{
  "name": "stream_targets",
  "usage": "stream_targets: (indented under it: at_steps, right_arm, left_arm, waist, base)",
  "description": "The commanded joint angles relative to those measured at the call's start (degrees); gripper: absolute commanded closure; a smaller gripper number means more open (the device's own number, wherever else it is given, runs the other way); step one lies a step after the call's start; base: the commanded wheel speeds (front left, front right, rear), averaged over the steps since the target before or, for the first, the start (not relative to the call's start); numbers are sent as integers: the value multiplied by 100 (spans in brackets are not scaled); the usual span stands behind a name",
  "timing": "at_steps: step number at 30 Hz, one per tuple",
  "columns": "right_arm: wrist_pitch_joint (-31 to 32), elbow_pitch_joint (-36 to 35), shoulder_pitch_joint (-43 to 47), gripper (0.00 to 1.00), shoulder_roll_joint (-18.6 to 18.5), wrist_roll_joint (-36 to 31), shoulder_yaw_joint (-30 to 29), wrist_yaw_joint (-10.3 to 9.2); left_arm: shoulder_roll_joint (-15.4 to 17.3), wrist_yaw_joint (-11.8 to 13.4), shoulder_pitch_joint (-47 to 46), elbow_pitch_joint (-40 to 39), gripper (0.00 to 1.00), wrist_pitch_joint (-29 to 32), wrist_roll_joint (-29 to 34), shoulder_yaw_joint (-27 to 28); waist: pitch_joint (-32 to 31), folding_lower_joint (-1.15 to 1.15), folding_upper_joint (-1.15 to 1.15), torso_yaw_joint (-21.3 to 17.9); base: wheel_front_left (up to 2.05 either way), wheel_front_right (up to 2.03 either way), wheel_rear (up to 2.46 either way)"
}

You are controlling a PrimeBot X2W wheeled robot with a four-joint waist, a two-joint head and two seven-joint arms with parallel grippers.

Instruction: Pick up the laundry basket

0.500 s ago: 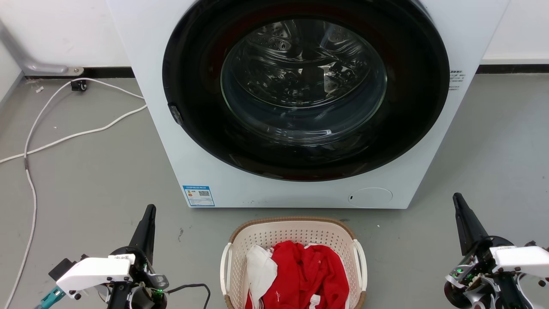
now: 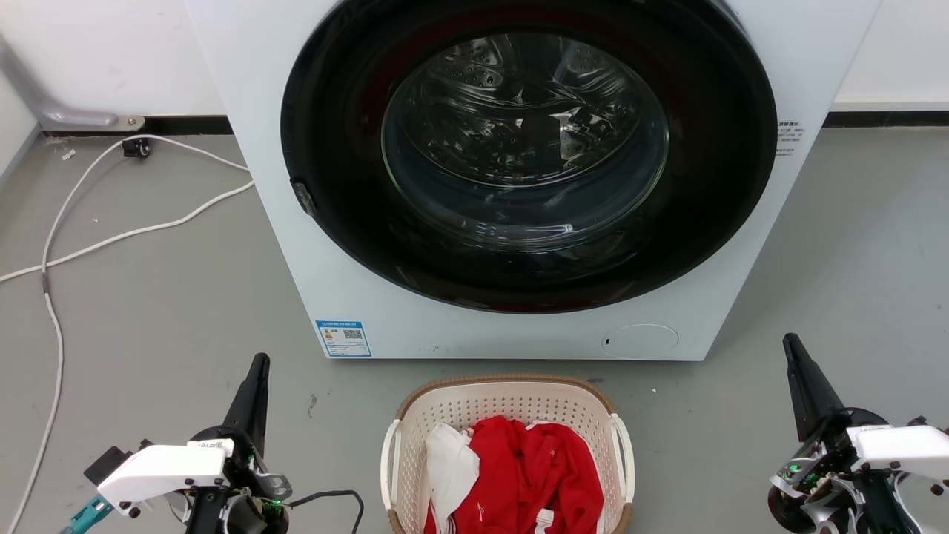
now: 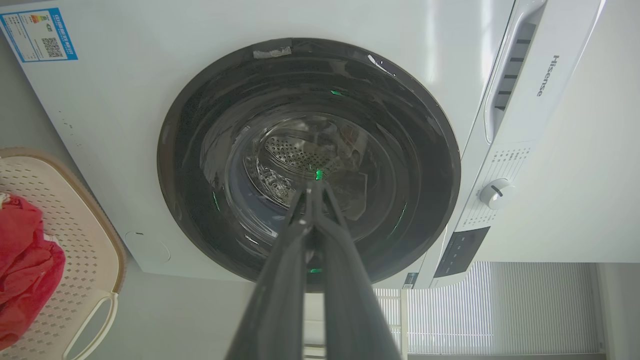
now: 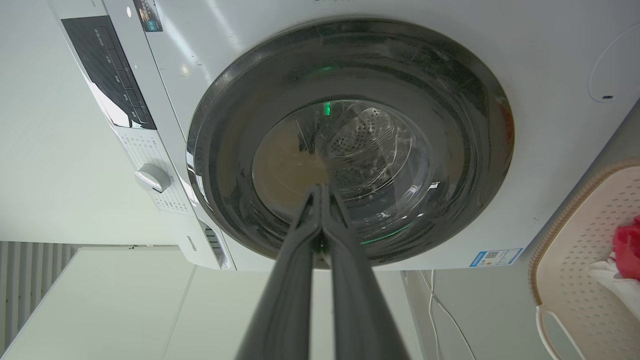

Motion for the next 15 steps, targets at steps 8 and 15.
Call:
stream_targets:
  at_steps: [8, 15]
  right_arm:
    - [22, 3, -62, 100, 22, -27, -15, 0]
    - [25, 4, -63, 100, 24, -31, -17, 0]
  left_arm:
    - [-9, -22, -62, 7, 100, 8, 42, 25]
    - [-11, -22, -62, 7, 100, 13, 36, 27]
  waist:
    - [0, 0, 0, 0]
    - [0, 0, 0, 0]
  base:
    - [0, 0, 0]
    - [0, 0, 0]
